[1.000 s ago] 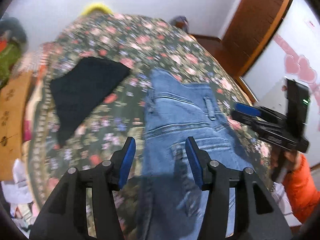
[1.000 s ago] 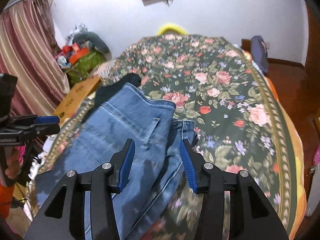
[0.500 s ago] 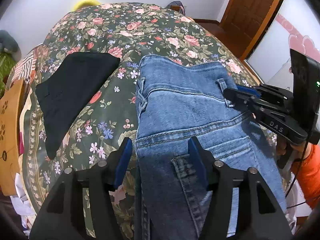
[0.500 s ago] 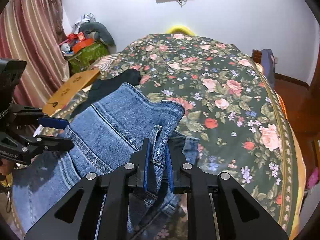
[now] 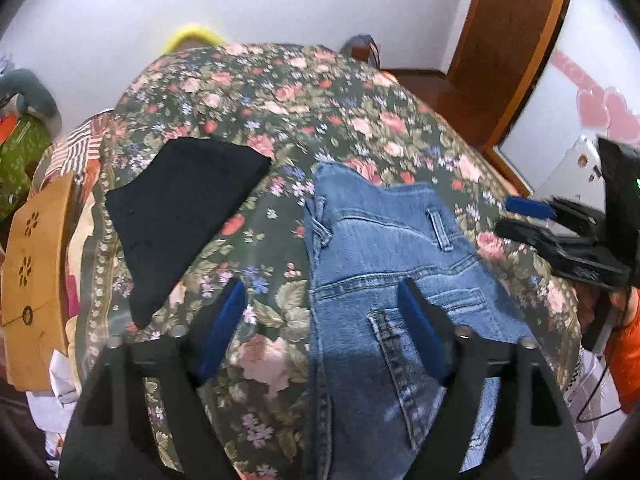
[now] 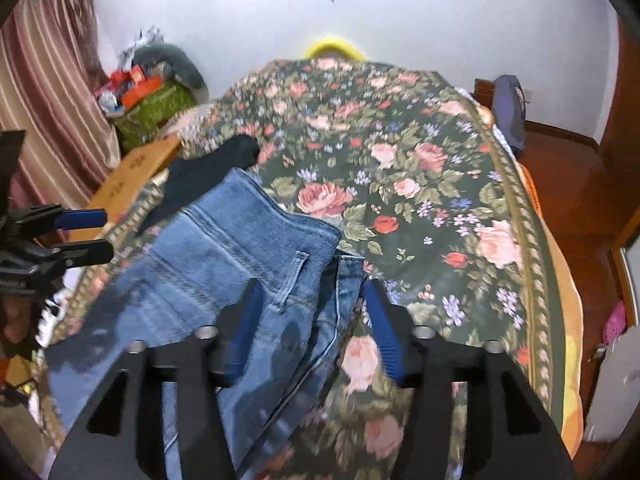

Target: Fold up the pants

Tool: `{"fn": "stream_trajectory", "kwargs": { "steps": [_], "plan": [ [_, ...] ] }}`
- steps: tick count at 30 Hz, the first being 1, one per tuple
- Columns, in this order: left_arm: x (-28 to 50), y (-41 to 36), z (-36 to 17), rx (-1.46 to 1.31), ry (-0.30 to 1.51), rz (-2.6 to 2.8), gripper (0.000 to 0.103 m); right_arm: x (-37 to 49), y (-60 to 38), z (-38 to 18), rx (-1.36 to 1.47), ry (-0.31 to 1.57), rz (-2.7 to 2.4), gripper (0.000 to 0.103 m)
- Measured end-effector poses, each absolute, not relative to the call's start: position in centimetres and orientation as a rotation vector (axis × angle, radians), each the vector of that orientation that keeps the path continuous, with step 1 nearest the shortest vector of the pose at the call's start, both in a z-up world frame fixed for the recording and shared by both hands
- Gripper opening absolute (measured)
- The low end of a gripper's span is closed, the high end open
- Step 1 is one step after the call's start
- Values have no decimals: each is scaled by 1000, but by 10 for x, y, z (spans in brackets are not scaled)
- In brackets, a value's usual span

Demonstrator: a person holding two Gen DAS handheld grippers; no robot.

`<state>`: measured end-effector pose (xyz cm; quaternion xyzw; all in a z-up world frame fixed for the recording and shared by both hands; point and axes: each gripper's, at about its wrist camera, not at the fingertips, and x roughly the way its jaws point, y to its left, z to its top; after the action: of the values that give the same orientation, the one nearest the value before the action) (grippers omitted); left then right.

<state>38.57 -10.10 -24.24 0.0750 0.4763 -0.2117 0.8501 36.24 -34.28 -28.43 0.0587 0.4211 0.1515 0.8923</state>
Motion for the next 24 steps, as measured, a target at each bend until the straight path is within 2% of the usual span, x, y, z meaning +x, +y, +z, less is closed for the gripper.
{"fn": "stream_trajectory", "kwargs": {
  "steps": [3, 5, 13, 17, 24],
  "plan": [
    [385, -92, -248, 135, 1045, -448, 84, 345, -339, -284, 136, 882, 313, 53],
    [382, -89, -257, 124, 1083, -462, 84, 337, -336, -291, 166, 905, 326, 60],
    [366, -92, -295, 132, 1185, -537, 84, 317, -329, -336, 330, 1012, 351, 61],
    [373, -100, -300, 110, 1223, -575, 85, 327, -334, -349, 386, 1026, 359, 73],
    [395, -125, -316, 79, 1313, -626, 85, 355, -335, -369, 498, 1090, 443, 77]
  ]
}}
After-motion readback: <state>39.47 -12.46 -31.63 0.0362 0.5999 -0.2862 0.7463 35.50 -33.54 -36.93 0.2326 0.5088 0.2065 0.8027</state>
